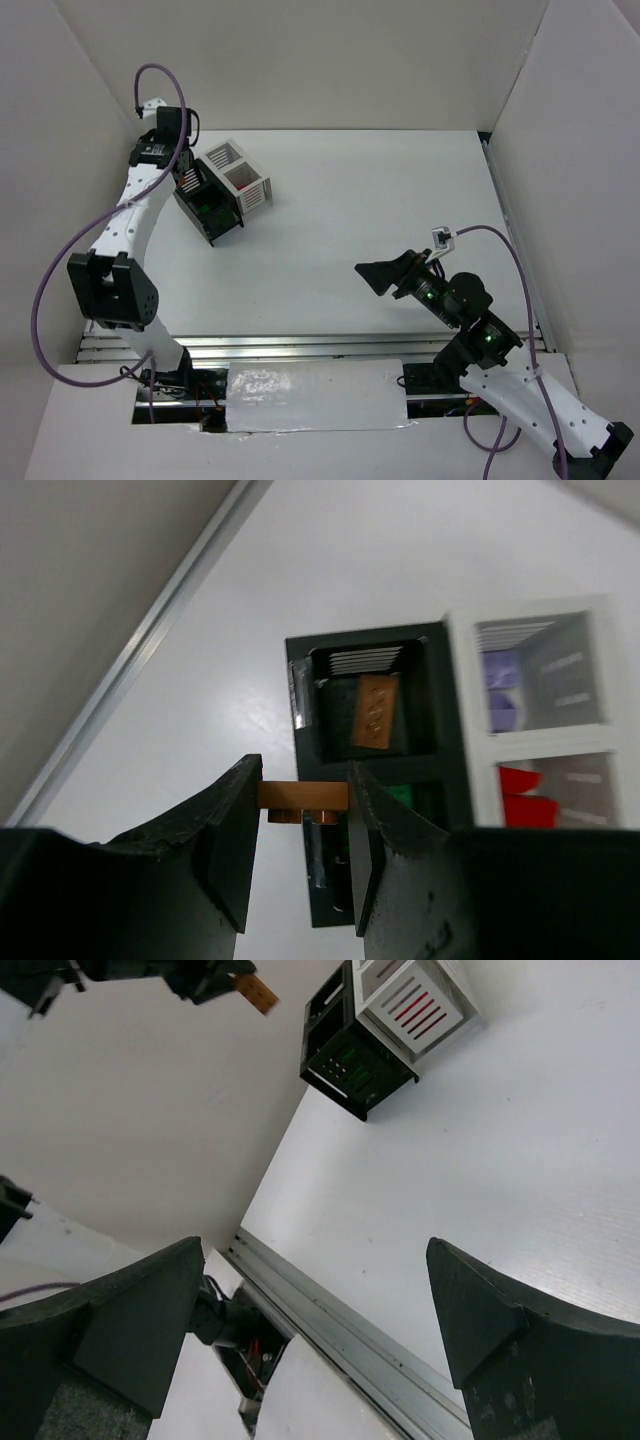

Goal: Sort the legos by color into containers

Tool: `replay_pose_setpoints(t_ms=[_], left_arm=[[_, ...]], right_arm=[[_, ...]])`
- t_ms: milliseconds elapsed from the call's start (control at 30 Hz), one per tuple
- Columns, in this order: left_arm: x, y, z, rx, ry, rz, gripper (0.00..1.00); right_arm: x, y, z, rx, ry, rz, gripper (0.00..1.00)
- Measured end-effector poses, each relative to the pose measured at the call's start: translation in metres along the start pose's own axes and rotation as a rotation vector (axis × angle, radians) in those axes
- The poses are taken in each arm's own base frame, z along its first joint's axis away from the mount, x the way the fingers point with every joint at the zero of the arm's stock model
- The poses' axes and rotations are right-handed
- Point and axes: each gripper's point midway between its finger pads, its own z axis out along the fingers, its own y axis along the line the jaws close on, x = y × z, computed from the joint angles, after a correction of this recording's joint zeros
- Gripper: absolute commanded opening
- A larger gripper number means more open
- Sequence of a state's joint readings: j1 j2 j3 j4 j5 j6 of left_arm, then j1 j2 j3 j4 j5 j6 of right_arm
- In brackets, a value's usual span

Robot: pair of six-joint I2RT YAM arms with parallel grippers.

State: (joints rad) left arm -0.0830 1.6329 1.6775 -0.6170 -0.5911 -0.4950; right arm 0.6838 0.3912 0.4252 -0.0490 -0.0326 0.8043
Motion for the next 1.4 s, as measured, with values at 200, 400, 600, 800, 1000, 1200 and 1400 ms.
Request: replay_pose_setpoints(t_ms=[200,400,600,800,1000,1200,1400], left_arm=[[0.043,0.020,0.037,-0.095,0.118,0.057,0.00],[0.026,0.022,0.036,-0.065,0.076,0.006,0.00],[0.025,0.018,0.036,-0.026,0.074,-0.010,0.00],[0.024,0.013,0.037,0.007,0.080,-0.019,0.00],[0.026,0.018,0.041,0.007,0.088,-0.027,0.00],[0.029,0.018,0.041,0.014,0.096,-0.013,0.00],[0.028,0.018,0.038,0.026,0.091,-0.011,0.00]], right_arm=[[0.007,-0.005,-0.009,0.021,0.025,0.009,1.00],[0.011,-0.009,-0.011,0.034,0.042,0.011,1.00],[0.015,-0.011,-0.009,0.044,0.062,0.017,0.99],[0.017,-0.014,-0.009,0.049,0.067,0.021,1.00],[0.018,-0.014,-0.008,0.050,0.068,0.025,1.00],[0.019,-0.015,-0.009,0.051,0.068,0.036,1.00],[0.020,-0.016,-0.010,0.053,0.069,0.040,1.00]])
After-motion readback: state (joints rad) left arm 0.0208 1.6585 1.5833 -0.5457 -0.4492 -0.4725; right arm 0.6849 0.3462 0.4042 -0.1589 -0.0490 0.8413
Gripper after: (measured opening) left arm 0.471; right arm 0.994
